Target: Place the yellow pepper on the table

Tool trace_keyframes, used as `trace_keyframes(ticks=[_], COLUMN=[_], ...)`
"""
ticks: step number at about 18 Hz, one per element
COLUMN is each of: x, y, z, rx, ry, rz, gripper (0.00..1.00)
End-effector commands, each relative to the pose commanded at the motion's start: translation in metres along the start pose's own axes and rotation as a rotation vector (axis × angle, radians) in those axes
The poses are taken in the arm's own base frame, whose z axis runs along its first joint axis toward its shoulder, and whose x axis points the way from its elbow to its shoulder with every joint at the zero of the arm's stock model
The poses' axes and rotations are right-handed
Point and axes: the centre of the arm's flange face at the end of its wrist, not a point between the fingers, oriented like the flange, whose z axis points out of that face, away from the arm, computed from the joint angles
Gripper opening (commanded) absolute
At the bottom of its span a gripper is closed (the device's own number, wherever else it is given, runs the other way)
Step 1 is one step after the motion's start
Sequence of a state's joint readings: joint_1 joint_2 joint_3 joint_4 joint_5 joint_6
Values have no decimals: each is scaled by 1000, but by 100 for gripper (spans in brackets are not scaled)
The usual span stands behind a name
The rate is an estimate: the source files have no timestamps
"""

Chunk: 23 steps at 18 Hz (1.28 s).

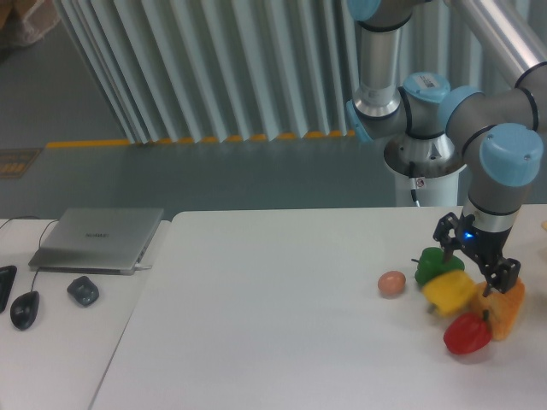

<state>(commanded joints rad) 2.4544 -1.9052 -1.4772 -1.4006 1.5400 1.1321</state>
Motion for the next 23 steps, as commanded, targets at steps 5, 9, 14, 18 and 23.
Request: trace_keyframes(ticks=[5,9,14,18,23], x=[-16,-21,-64,-77,-77], y=[10,16,53,73,76], z=[-6,-5,-8,-12,-12], rx=[3,2,33,33,32], ry=[-55,-60,-139,-151,-151], rz=[-16,-22,67,93,93], gripper=[100,100,100,100,100])
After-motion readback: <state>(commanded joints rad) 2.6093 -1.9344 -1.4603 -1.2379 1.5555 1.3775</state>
